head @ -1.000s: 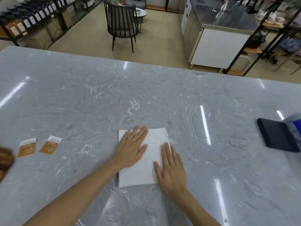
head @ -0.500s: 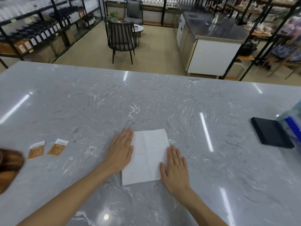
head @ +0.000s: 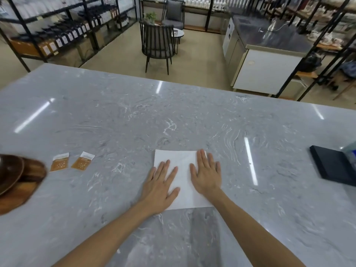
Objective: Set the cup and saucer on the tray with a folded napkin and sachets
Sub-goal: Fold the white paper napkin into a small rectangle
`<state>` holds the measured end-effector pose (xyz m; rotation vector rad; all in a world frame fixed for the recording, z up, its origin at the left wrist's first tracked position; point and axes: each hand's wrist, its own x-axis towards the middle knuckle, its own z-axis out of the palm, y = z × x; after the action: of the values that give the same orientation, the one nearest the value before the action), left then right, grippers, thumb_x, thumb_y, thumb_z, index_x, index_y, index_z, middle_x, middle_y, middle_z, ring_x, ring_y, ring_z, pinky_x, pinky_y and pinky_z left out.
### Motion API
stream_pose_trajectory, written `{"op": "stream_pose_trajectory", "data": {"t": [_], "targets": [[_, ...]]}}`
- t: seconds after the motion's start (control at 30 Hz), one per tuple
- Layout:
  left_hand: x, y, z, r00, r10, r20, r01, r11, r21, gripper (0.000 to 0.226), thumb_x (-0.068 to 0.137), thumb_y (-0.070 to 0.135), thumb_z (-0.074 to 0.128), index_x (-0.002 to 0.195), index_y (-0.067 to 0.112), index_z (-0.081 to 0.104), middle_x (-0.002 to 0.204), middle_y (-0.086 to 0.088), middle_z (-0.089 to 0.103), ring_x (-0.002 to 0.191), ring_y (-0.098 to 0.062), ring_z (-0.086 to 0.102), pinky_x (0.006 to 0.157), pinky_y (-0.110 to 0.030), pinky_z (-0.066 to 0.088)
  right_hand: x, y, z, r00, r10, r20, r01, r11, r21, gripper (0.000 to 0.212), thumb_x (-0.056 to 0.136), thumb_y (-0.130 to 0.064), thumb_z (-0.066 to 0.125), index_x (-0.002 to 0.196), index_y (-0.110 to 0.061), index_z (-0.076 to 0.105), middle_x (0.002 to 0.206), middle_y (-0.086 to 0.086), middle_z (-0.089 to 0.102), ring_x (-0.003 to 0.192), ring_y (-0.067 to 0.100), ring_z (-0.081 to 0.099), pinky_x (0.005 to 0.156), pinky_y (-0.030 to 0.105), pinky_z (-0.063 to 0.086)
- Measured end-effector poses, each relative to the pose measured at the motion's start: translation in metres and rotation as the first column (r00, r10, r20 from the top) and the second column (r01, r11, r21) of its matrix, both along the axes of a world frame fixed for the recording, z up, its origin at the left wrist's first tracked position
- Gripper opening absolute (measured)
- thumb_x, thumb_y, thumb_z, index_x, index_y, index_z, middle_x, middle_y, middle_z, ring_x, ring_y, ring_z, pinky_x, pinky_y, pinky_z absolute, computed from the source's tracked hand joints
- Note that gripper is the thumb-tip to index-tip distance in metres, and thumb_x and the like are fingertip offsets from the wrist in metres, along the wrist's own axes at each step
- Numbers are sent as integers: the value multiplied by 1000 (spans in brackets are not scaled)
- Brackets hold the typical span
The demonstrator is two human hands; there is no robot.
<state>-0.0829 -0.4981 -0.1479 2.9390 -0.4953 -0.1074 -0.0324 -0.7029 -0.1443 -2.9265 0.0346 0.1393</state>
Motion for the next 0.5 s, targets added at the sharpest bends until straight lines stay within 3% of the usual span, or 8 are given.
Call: {"op": "stream_pose_trajectory", "data": {"t": [0.33,0.5], "targets": [[39,11,7,999,-22,27,23,999,-23,70,98,57,7,161,28,3,170,4,-4,157,-15,-10,127,-41,0,-1,-2,-5,1000,-16,6,16,1000,7,70,100,-59,6,160,-26,-7,170,-7,-11,157,20,-9,127,46,-2],[60,27,1,1000,6,-30,-5,999,46,73,95,65,2,160,32,-1,168,17,-6,156,-9,-5,118,-63,-12,-9,-31,1,1000,-19,-10,19,999,-29,67,99,-62,5,160,-37,-3,169,-13,-8,157,22,-8,126,49,-1]]}}
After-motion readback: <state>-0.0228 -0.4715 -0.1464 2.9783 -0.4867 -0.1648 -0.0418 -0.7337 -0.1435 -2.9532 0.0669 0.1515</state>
